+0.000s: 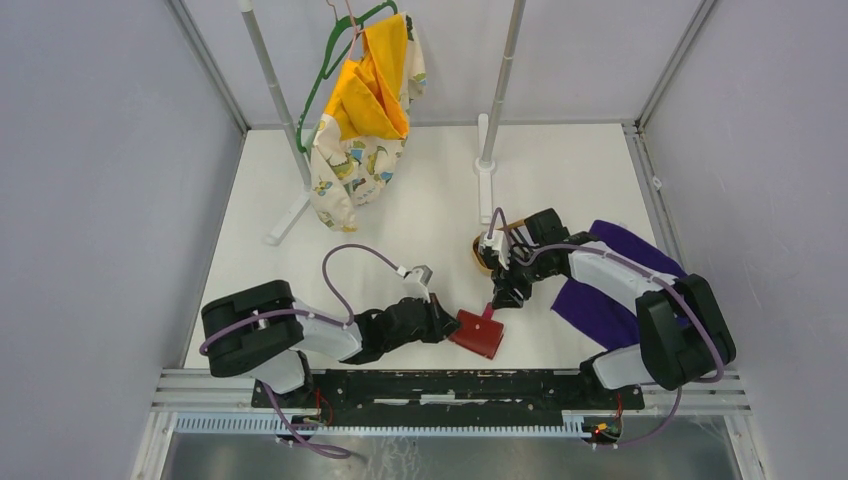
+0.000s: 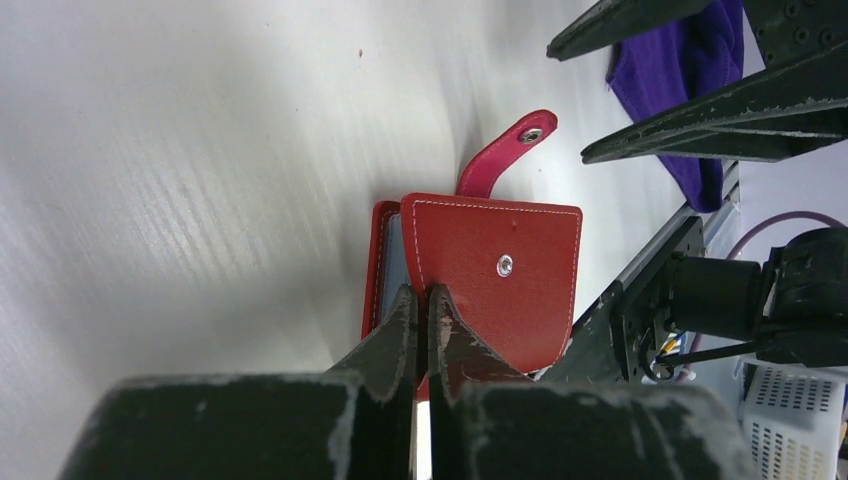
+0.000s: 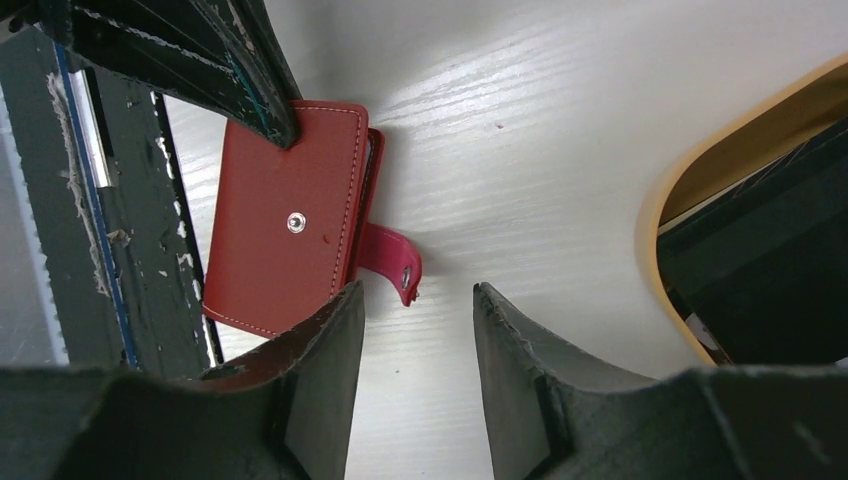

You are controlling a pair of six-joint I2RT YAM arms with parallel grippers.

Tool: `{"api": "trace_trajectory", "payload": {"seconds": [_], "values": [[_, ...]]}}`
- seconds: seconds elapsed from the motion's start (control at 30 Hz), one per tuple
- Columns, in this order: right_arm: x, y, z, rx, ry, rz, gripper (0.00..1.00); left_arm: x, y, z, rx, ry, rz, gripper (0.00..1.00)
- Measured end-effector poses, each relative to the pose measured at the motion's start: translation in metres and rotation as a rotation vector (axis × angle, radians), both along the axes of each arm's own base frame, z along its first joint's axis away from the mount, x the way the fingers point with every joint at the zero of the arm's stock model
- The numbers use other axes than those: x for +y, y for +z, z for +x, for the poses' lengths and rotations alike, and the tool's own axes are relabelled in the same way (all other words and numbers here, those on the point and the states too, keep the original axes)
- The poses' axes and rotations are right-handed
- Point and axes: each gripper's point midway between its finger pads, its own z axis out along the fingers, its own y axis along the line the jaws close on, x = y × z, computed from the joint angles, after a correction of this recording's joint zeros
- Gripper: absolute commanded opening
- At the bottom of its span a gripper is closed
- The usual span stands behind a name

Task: Put the credit cards into the card holder
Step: Insert the credit card into the card holder.

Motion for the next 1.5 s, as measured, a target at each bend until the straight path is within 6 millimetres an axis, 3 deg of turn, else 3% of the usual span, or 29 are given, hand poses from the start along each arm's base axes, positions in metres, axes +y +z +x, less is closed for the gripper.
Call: {"api": "trace_trajectory", "payload": {"seconds": [0.5, 1.0, 1.27, 1.5], "values": [[-0.005, -0.011, -0.006, 0.104, -0.009, -0.044, 0.35, -0.007, 0.000, 0.004, -0.006, 0.024, 0.010, 0.02], [-0.005, -0.013, -0.007, 0.127, -0.005, -0.054, 0.01, -0.009, 0.000, 0.004, -0.010, 0.026, 0.014, 0.02], [-0.005, -0.012, -0.006, 0.113, 0.002, -0.050, 0.00, -0.010, 0.001, 0.004, -0.011, 0.027, 0.014, 0.02], [0.003, 0.005, -0.008, 0.011, 0.063, -0.017, 0.00, -0.018, 0.001, 0.007, -0.006, 0.026, 0.024, 0.02]]}}
